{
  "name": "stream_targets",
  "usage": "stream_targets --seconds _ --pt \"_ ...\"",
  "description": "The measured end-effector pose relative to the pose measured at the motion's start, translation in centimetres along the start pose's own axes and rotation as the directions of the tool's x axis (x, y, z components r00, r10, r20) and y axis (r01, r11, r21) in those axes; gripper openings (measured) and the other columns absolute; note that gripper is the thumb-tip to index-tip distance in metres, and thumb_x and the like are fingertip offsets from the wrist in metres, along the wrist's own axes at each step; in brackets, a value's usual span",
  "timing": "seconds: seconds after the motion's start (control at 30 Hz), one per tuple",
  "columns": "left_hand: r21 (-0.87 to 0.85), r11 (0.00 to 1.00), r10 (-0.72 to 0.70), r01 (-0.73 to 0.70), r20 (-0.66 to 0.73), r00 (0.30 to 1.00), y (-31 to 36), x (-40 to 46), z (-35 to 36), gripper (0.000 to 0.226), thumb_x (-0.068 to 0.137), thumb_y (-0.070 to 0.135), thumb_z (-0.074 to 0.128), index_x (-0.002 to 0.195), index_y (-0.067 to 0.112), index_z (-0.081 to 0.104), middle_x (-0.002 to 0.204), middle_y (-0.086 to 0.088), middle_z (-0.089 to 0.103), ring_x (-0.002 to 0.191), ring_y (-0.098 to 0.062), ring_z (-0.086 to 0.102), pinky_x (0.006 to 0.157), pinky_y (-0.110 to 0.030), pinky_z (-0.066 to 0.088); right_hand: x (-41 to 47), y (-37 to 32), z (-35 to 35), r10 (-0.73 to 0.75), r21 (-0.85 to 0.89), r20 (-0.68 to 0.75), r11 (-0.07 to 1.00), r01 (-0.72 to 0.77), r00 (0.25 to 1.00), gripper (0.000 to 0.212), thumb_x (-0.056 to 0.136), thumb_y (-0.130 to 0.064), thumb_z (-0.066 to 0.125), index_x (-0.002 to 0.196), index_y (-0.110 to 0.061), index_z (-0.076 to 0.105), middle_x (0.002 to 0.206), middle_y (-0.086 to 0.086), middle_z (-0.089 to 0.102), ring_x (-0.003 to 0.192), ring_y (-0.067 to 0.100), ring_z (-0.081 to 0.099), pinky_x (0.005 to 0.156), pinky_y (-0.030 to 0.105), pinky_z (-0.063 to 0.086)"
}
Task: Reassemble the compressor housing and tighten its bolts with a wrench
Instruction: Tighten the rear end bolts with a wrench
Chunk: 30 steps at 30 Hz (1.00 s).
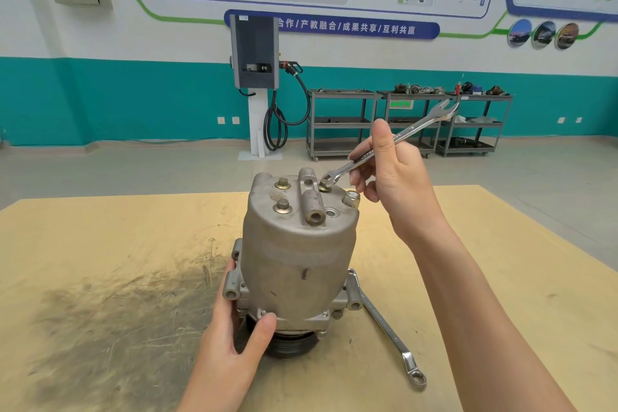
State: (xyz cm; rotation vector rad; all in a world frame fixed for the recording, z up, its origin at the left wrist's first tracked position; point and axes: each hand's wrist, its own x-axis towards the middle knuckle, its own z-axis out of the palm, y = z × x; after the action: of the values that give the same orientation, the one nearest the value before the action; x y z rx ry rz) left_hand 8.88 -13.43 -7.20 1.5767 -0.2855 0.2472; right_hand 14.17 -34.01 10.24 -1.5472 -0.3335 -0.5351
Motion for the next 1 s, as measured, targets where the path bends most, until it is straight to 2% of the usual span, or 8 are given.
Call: stream_targets --seconds 0.13,0.23,0.4,0.53,0.63,0.73,0.8,1.0 --pt "-0.001 1.0 -0.005 0.005 -0.004 1.0 0.0 0.0 0.0 0.105 0.058 0.082 0.068 0.146 0.057 0.018 0.142 0.036 0.043 0.136 0.002 0.042 0.118 -0.044 0.029 -0.1 0.0 0.1 -0.056 -0.103 -0.006 0.993 0.055 0.998 0.05 0.101 -0.043 0.035 0.074 -0.009 0.059 0.053 0.001 0.057 0.049 0.011 0.052 0.046 0.017 0.038" --pt "0.002 1.0 -0.008 0.008 -0.001 1.0 0.0 0.0 -0.1 0.105 0.058 0.083 0.069 0.147 0.057 0.018 0.143 0.033 0.045 0.135 0.001 0.043 0.118 -0.045 0.029 -0.5 -0.4 0.7 -0.196 -0.277 -0.009 0.943 0.186 0.981 0.05 0.091 -0.054 0.037 0.072 -0.013 0.057 0.051 -0.004 0.056 0.051 0.012 0.055 0.054 0.027 0.042" --pt "0.006 1.0 -0.008 0.008 0.0 1.0 -0.1 0.0 -0.1 0.107 0.056 0.084 0.067 0.146 0.056 0.018 0.14 0.036 0.046 0.134 0.003 0.044 0.116 -0.038 0.03 -1.6 -1.2 1.8 -0.44 -0.628 0.083 0.673 0.39 0.894 0.047 0.085 -0.061 0.034 0.072 -0.017 0.043 0.051 -0.009 0.044 0.046 0.012 0.045 0.048 0.028 0.032" --pt "-0.004 1.0 -0.001 0.001 -0.005 1.0 -0.2 0.0 -0.1 0.1 0.06 0.077 0.068 0.144 0.058 0.018 0.138 0.041 0.044 0.133 0.007 0.042 0.114 -0.033 0.03 -2.0 -1.6 2.3 -0.495 -0.779 0.131 0.484 0.398 0.859 0.051 0.084 -0.064 0.031 0.077 -0.016 0.049 0.061 -0.002 0.052 0.056 0.021 0.051 0.049 0.03 0.035" --pt "-0.003 1.0 0.002 -0.002 -0.006 1.0 -0.2 0.1 -0.1 0.1 0.059 0.077 0.069 0.143 0.058 0.018 0.137 0.041 0.045 0.132 0.008 0.043 0.112 -0.03 0.03 -1.9 -1.9 2.2 -0.468 -0.66 0.048 0.648 0.38 0.882 0.055 0.086 -0.064 0.025 0.079 -0.016 0.05 0.064 -0.005 0.055 0.059 0.016 0.054 0.052 0.033 0.042" --pt "0.008 1.0 -0.011 0.011 -0.019 1.0 -0.2 0.0 -0.1 0.094 0.062 0.07 0.068 0.142 0.059 0.019 0.141 0.029 0.05 0.133 0.002 0.046 0.112 -0.03 0.032 -1.1 -1.9 1.3 -0.388 -0.367 -0.04 0.863 0.347 0.921 0.049 0.094 -0.054 0.028 0.073 -0.018 0.055 0.059 -0.009 0.054 0.054 0.008 0.053 0.05 0.022 0.041" --pt "0.029 1.0 -0.007 0.007 -0.015 1.0 -0.2 -0.1 -0.2 0.094 0.063 0.067 0.064 0.144 0.056 0.018 0.137 0.035 0.05 0.13 0.007 0.046 0.107 -0.022 0.035 -0.4 -1.5 0.0 -0.278 -0.197 -0.088 0.946 0.257 0.956 0.049 0.097 -0.049 0.03 0.068 -0.018 0.055 0.053 -0.009 0.051 0.049 0.005 0.048 0.047 0.017 0.037" --pt "0.041 0.999 -0.019 0.02 -0.029 0.999 0.2 -0.2 -0.1 0.095 0.061 0.068 0.063 0.144 0.056 0.018 0.131 0.039 0.052 0.128 0.009 0.047 0.108 -0.024 0.034 1.0 0.4 -2.9 0.083 0.047 -0.046 0.996 -0.081 0.995 0.052 0.102 -0.047 0.031 0.069 -0.012 0.052 0.043 -0.001 0.043 0.04 0.011 0.038 0.04 0.021 0.03"
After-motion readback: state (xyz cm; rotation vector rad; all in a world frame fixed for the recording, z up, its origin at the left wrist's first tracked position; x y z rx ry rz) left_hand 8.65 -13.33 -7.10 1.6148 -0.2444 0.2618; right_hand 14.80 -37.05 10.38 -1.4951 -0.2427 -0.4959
